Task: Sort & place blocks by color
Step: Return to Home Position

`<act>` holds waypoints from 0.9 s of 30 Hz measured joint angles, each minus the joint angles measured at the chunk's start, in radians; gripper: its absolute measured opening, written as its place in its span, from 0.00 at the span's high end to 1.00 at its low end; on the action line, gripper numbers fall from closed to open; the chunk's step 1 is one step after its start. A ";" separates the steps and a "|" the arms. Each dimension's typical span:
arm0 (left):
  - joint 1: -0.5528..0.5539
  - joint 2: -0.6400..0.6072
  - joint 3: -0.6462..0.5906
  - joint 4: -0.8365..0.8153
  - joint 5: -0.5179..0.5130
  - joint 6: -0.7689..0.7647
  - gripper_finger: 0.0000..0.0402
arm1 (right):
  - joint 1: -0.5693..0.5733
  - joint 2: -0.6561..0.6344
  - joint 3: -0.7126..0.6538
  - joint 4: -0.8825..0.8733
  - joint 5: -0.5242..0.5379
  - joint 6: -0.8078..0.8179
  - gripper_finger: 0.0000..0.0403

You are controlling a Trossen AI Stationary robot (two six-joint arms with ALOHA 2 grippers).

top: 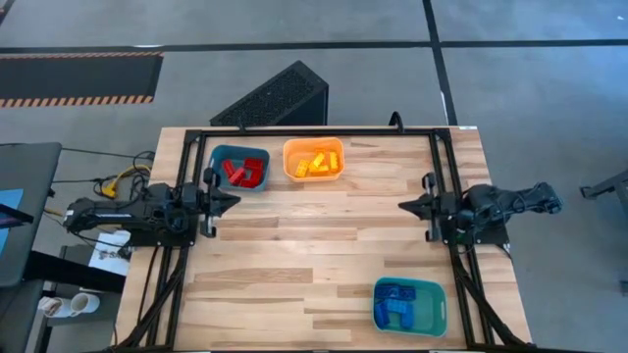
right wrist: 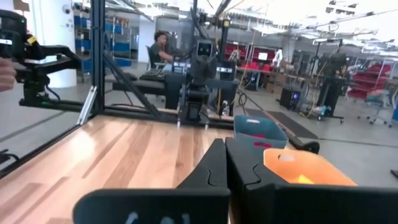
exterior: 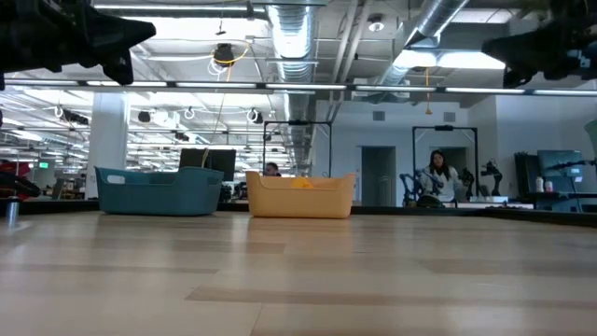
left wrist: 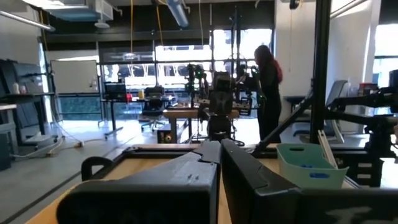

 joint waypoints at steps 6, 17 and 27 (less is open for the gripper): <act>0.000 -0.001 -0.001 -0.003 0.012 0.030 1.00 | 0.000 0.000 -0.042 -0.006 0.016 0.032 0.99; 0.000 0.000 -0.043 0.001 0.003 0.054 1.00 | 0.000 0.000 -0.099 0.054 0.065 0.096 0.99; 0.000 0.000 -0.045 -0.027 0.032 0.078 1.00 | 0.000 0.001 -0.099 0.046 0.083 0.107 0.96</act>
